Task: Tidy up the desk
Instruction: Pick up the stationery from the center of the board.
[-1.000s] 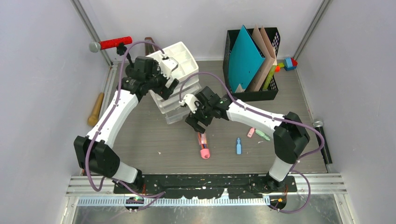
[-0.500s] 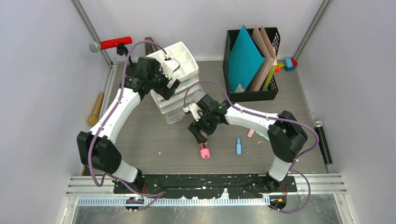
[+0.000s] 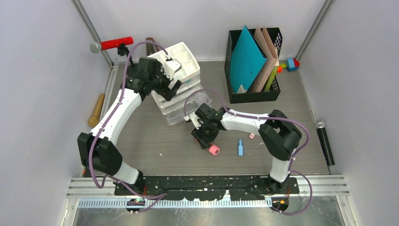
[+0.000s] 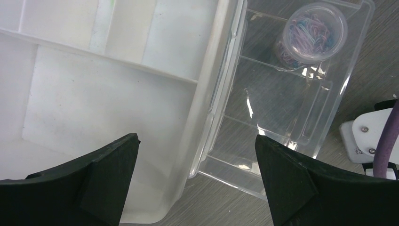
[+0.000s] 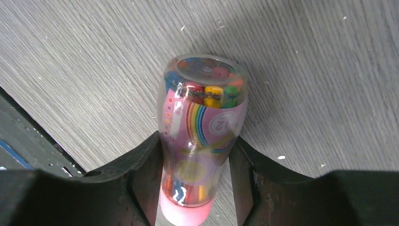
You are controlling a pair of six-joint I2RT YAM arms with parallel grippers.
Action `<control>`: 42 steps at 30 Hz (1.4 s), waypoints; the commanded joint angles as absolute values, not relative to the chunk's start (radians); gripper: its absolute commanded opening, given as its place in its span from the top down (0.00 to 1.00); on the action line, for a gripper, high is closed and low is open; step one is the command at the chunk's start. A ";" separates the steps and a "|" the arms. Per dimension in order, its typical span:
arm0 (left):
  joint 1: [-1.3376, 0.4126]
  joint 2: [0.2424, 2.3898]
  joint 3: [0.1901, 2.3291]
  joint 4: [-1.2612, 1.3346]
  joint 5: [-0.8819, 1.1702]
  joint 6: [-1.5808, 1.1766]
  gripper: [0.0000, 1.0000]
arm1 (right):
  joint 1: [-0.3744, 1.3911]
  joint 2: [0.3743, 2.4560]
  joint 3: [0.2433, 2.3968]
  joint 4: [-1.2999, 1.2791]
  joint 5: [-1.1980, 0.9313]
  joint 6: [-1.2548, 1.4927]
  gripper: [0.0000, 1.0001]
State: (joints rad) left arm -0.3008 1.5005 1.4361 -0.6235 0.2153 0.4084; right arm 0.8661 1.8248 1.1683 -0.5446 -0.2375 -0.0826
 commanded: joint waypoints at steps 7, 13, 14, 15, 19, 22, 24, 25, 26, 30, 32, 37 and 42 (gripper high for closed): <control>-0.303 1.496 1.457 -0.604 0.294 0.481 0.06 | 0.868 1.757 1.312 -0.711 -0.195 -0.281 0.69; -0.303 1.549 1.506 -0.668 0.297 0.536 0.18 | 0.865 1.691 1.325 -0.745 -0.147 -0.314 0.90; -0.304 1.558 1.515 -0.680 0.297 0.543 0.21 | 0.864 1.685 1.326 -0.746 -0.143 -0.314 0.90; -0.304 1.568 1.523 -0.692 0.298 0.548 0.24 | 0.862 1.671 1.329 -0.751 -0.137 -0.315 0.91; -0.304 1.597 1.570 -0.772 0.314 0.548 0.38 | 0.853 1.632 1.350 -0.766 -0.110 -0.325 0.92; -0.304 1.600 1.589 -0.818 0.353 0.543 0.50 | 0.846 1.605 1.365 -0.767 -0.083 -0.345 0.93; -0.304 1.596 1.591 -0.835 0.367 0.536 0.55 | 0.840 1.585 1.385 -0.768 -0.066 -0.359 0.94; -0.304 1.594 1.592 -0.842 0.373 0.535 0.58 | 0.838 1.575 1.391 -0.767 -0.061 -0.362 0.94; -0.304 1.595 1.596 -0.849 0.377 0.534 0.61 | 0.834 1.571 1.407 -0.767 -0.052 -0.369 0.95; -0.304 1.609 1.630 -0.912 0.386 0.532 0.74 | 0.822 1.545 1.451 -0.768 -0.031 -0.388 0.95; -0.304 1.621 1.654 -0.957 0.394 0.533 0.79 | 0.818 1.535 1.474 -0.768 -0.020 -0.399 0.95; -0.304 1.630 1.689 -1.032 0.421 0.550 0.93 | 0.816 1.523 1.522 -0.768 -0.013 -0.433 0.95; -0.304 1.641 1.730 -1.113 0.450 0.597 1.00 | 0.815 1.553 1.616 -0.817 -0.038 -0.495 0.92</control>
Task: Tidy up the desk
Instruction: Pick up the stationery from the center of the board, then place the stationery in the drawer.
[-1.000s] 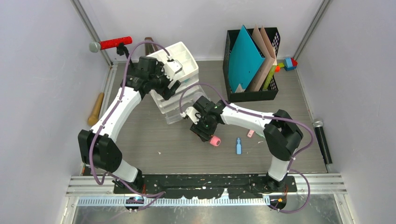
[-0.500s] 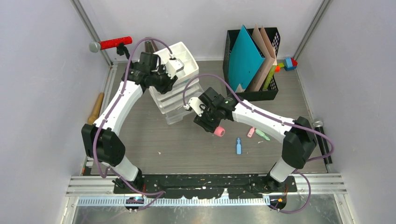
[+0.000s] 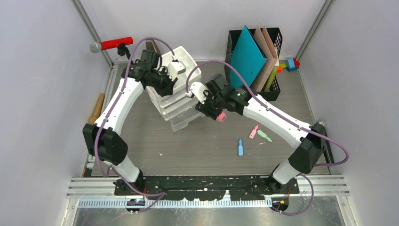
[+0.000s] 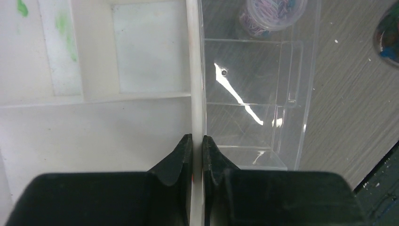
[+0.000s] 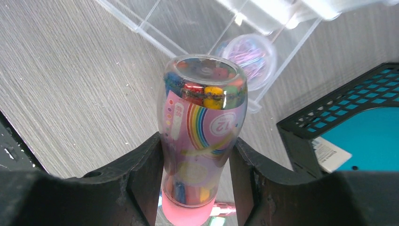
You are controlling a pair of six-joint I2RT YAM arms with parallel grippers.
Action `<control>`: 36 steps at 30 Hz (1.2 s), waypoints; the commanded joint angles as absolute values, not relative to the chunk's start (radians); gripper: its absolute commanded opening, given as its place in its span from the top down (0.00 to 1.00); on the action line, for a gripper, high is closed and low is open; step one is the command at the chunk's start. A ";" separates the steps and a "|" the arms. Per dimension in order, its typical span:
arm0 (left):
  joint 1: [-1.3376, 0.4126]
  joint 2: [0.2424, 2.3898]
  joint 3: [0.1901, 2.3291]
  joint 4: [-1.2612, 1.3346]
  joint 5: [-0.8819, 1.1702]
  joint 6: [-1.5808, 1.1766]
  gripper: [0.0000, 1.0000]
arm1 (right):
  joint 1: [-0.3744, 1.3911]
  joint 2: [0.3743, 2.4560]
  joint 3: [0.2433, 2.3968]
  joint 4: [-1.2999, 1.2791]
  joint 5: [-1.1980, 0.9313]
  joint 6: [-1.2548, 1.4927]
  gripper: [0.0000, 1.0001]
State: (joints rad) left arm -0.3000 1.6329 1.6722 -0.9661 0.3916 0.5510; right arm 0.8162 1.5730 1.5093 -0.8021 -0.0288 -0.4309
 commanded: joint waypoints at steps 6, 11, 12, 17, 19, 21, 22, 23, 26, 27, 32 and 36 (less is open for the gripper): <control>-0.304 1.655 1.785 -1.219 0.483 0.648 1.00 | 0.816 1.594 1.712 -0.864 -0.065 -0.544 0.89; -0.304 1.647 1.777 -1.262 0.503 0.679 1.00 | 0.821 1.606 1.734 -0.882 -0.129 -0.577 0.88; -0.304 1.642 1.773 -1.264 0.502 0.684 1.00 | 0.822 1.607 1.734 -0.886 -0.133 -0.584 0.88; -0.304 1.620 1.751 -1.272 0.488 0.698 0.99 | 0.845 1.621 1.750 -0.926 -0.145 -0.645 0.87; -0.304 1.610 1.746 -1.274 0.483 0.697 0.84 | 0.860 1.627 1.764 -0.944 -0.145 -0.656 0.85; -0.304 1.602 1.744 -1.273 0.476 0.692 0.64 | 0.876 1.633 1.778 -0.959 -0.140 -0.669 0.84; -0.304 1.597 1.743 -1.264 0.469 0.686 0.55 | 0.885 1.636 1.782 -0.964 -0.134 -0.678 0.85; -0.304 1.592 1.741 -1.254 0.463 0.677 0.46 | 0.890 1.640 1.790 -0.972 -0.131 -0.682 0.85; -0.304 1.573 1.741 -1.225 0.449 0.656 0.35 | 0.906 1.653 1.806 -0.987 -0.122 -0.701 0.85; -0.304 1.561 1.740 -1.214 0.445 0.648 0.31 | 0.908 1.653 1.812 -0.995 -0.121 -0.704 0.85; -0.304 1.495 1.723 -1.142 0.406 0.615 0.22 | 0.924 1.651 1.833 -1.027 -0.128 -0.727 0.85; -0.302 1.414 1.692 -1.052 0.293 0.595 0.12 | 0.927 1.647 1.840 -1.041 -0.129 -0.744 0.85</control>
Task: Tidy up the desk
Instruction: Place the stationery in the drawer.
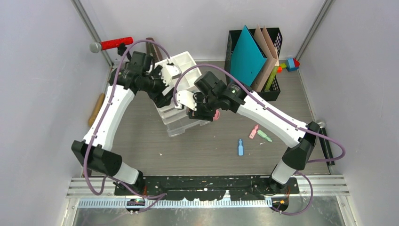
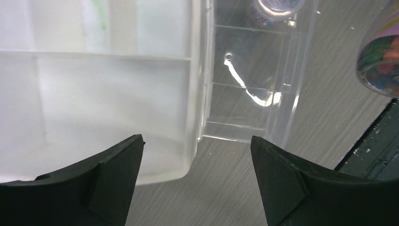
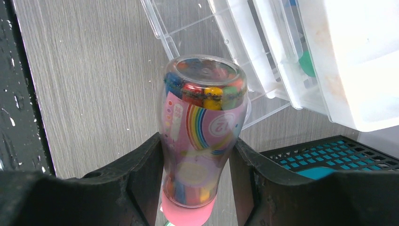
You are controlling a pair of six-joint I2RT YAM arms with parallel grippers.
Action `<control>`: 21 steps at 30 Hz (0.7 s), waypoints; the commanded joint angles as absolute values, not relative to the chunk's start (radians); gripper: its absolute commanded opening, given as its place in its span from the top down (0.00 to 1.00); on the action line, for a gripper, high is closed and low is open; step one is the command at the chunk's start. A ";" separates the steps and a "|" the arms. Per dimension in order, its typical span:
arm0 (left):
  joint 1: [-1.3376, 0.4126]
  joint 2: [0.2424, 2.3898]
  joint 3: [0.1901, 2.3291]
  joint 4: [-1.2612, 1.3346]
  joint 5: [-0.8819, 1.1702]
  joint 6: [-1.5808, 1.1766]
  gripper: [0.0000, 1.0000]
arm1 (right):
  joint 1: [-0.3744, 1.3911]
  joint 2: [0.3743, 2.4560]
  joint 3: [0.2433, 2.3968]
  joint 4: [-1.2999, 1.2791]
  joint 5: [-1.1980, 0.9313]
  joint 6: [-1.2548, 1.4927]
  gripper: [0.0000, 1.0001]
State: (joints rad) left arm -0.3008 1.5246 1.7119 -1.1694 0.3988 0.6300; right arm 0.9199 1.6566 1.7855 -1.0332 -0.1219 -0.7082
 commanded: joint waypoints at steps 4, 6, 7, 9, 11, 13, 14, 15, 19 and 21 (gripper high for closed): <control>-0.291 1.315 1.653 -0.957 0.165 0.575 0.01 | 0.930 1.663 1.848 -1.048 -0.127 -0.775 0.85; -0.284 1.272 1.634 -0.917 0.103 0.557 0.00 | 0.933 1.687 1.867 -1.055 -0.123 -0.803 0.85; -0.280 1.253 1.630 -0.901 0.070 0.542 0.00 | 0.935 1.697 1.878 -1.058 -0.119 -0.821 0.85; -0.265 1.220 1.621 -0.883 0.017 0.509 0.00 | 0.937 1.754 1.923 -1.073 -0.123 -0.844 0.86; -0.253 1.197 1.609 -0.864 -0.035 0.481 0.00 | 0.939 1.799 1.974 -1.090 -0.133 -0.871 0.85; -0.241 1.164 1.591 -0.833 -0.086 0.464 0.00 | 0.943 1.846 2.025 -1.107 -0.139 -0.900 0.85; -0.237 1.152 1.582 -0.819 -0.107 0.461 0.00 | 0.944 1.864 2.060 -1.118 -0.141 -0.911 0.85; -0.232 1.142 1.576 -0.807 -0.123 0.462 0.00 | 0.948 1.897 2.075 -1.123 -0.143 -0.930 0.86; -0.212 1.117 1.568 -0.778 -0.164 0.458 0.00 | 0.962 1.988 2.168 -1.143 -0.138 -0.971 0.86; -0.205 1.111 1.568 -0.770 -0.173 0.456 0.00 | 0.968 2.031 2.207 -1.146 -0.136 -0.976 0.85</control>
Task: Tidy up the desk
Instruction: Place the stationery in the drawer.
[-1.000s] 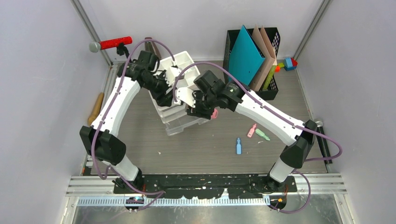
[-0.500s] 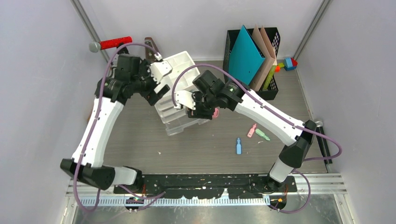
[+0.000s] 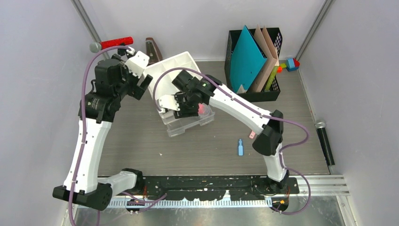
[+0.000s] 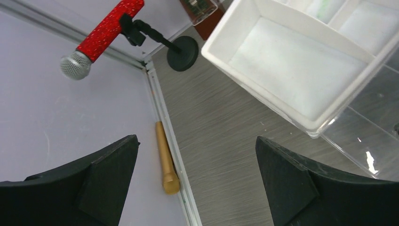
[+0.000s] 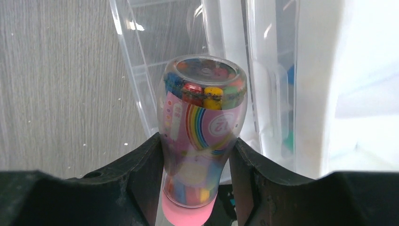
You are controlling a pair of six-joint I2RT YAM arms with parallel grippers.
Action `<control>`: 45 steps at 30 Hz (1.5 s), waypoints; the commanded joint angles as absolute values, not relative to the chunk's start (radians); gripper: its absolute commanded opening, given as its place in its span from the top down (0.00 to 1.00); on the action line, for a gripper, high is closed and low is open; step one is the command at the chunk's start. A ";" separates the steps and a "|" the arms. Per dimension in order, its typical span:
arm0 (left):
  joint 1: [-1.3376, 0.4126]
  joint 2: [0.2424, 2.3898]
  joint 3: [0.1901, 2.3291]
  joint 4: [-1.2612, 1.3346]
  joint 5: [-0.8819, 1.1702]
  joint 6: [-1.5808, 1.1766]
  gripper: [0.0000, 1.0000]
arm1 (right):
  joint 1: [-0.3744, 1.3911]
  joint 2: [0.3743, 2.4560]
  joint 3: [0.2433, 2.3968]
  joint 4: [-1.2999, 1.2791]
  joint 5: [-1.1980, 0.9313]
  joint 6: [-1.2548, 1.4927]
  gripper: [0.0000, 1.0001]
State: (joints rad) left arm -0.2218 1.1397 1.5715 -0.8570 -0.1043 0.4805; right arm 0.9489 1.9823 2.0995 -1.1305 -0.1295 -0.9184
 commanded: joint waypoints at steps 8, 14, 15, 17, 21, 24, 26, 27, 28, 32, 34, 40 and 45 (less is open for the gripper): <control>-0.192 1.089 1.554 -0.756 -0.171 0.467 0.00 | 0.982 2.152 2.310 -1.154 -0.157 -0.958 0.85; -0.189 1.087 1.542 -0.744 -0.174 0.471 0.00 | 0.988 2.203 2.320 -1.151 -0.124 -0.922 0.82; -0.189 1.087 1.542 -0.742 -0.173 0.470 0.00 | 0.988 2.211 2.320 -1.149 -0.118 -0.919 0.77; -0.188 1.089 1.542 -0.737 -0.170 0.468 0.00 | 0.988 2.218 2.319 -1.142 -0.102 -0.902 0.65; -0.187 1.092 1.535 -0.728 -0.160 0.458 0.00 | 0.988 2.210 2.303 -1.108 -0.084 -0.870 0.45; -0.186 1.096 1.527 -0.717 -0.151 0.455 0.00 | 0.988 2.185 2.286 -1.080 -0.063 -0.861 0.33; -0.186 1.100 1.522 -0.712 -0.143 0.450 0.00 | 0.988 2.170 2.275 -1.064 -0.049 -0.855 0.23; -0.186 1.104 1.522 -0.710 -0.139 0.447 0.00 | 0.988 2.165 2.274 -1.058 -0.046 -0.852 0.19; -0.186 1.106 1.521 -0.709 -0.136 0.444 0.00 | 0.988 2.155 2.273 -1.057 -0.041 -0.846 0.15; -0.186 1.112 1.516 -0.707 -0.121 0.438 0.00 | 0.988 2.122 2.263 -1.053 -0.022 -0.827 0.11; -0.186 1.111 1.512 -0.707 -0.114 0.438 0.00 | 0.984 2.100 2.248 -1.052 -0.006 -0.817 0.11; -0.186 1.115 1.489 -0.702 -0.095 0.437 0.00 | 0.953 2.022 2.147 -1.052 0.045 -0.774 0.11; -0.186 1.106 1.446 -0.677 -0.070 0.438 0.00 | 0.897 1.984 2.087 -1.047 0.054 -0.708 0.12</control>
State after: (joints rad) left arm -0.1928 1.1156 1.4723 -0.7464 -0.1074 0.4492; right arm 0.9409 2.0529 2.1227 -1.0695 0.0254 -0.7799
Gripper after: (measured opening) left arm 0.994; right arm 0.882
